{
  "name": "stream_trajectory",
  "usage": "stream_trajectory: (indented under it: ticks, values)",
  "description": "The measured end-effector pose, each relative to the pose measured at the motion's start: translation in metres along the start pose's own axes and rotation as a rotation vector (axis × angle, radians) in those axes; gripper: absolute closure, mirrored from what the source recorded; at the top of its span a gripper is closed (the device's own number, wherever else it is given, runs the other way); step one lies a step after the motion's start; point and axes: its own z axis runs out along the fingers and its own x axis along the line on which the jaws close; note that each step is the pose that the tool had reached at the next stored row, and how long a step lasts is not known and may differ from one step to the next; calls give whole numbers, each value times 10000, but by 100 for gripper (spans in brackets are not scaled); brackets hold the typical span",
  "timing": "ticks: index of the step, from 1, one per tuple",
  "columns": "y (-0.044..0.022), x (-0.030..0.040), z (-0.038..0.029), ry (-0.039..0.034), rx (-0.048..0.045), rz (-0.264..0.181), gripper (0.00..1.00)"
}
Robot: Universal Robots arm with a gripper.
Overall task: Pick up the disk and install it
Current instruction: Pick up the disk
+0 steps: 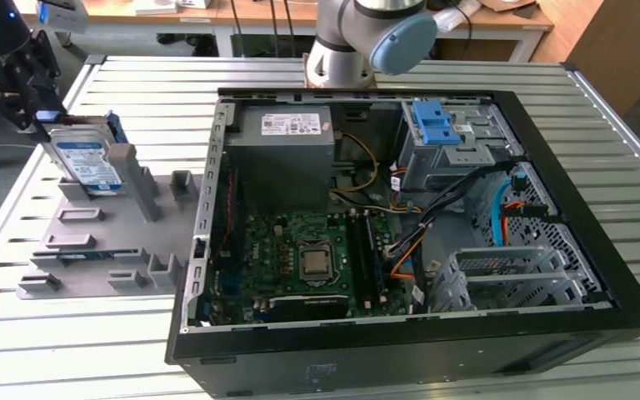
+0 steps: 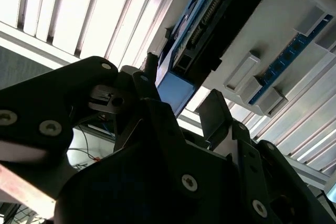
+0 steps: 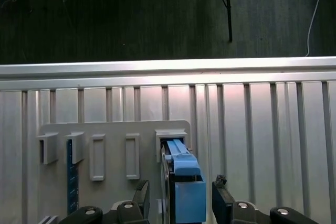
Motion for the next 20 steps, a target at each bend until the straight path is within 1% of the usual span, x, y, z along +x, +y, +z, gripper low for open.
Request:
stream_trajectory:
  ticks: [3, 4, 9, 14, 15, 19, 20]
  values:
    - [4, 2, 48, 0, 0, 1, 43]
    - [6, 2, 63, 1, -1, 1, 49]
    - [29, 0, 121, -1, 10, 1, 49]
    - [29, -9, 149, 0, 10, -21, 49]
    - [29, -8, 155, 4, 6, -120, 49]
    - [29, -8, 172, 29, -24, -790, 49]
    - [29, -8, 176, 30, -25, -821, 49]
